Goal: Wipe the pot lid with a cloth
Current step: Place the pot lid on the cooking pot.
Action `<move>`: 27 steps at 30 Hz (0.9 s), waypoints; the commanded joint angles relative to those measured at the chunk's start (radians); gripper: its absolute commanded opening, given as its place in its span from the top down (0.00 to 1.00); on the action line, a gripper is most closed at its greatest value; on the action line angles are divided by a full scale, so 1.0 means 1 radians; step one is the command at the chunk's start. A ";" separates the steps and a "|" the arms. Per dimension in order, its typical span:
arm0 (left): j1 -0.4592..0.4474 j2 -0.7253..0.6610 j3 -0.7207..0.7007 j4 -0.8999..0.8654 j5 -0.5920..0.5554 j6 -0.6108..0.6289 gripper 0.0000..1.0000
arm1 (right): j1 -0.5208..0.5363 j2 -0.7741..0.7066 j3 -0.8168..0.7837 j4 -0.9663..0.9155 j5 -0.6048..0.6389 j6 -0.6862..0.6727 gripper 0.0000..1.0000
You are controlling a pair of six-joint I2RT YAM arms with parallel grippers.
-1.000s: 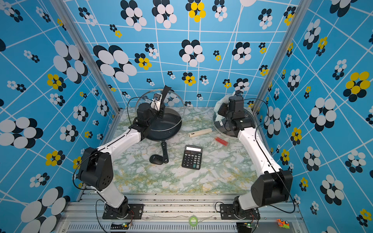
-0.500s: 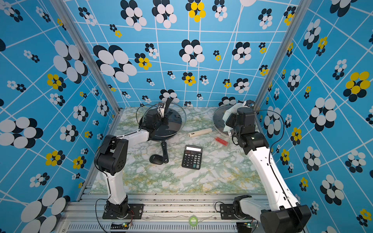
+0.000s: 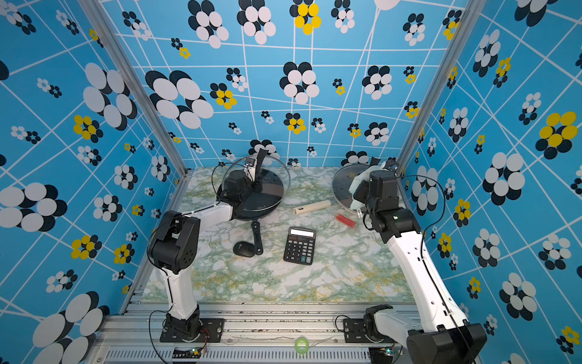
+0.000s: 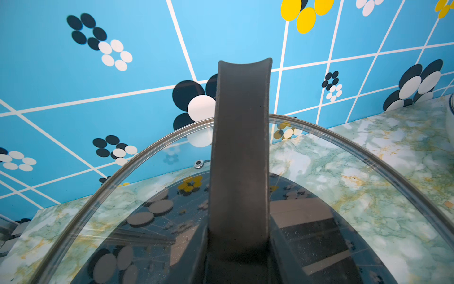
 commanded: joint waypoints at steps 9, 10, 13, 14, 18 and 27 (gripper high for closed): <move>0.012 -0.024 -0.022 0.135 -0.068 -0.009 1.00 | 0.002 0.072 0.092 0.000 -0.019 -0.017 1.00; 0.013 -0.024 -0.024 0.133 -0.072 -0.012 1.00 | 0.002 0.076 0.094 0.001 -0.020 -0.019 1.00; 0.013 -0.027 -0.036 0.135 -0.079 -0.024 1.00 | 0.002 0.088 0.103 0.005 -0.023 -0.022 1.00; 0.012 -0.026 -0.039 0.135 -0.082 -0.025 1.00 | 0.002 0.091 0.105 0.006 -0.025 -0.023 1.00; 0.012 -0.025 -0.052 0.142 -0.096 -0.028 1.00 | 0.001 0.099 0.113 0.001 -0.029 -0.027 1.00; 0.012 -0.021 -0.064 0.150 -0.128 -0.049 1.00 | 0.002 0.105 0.122 -0.008 -0.031 -0.030 1.00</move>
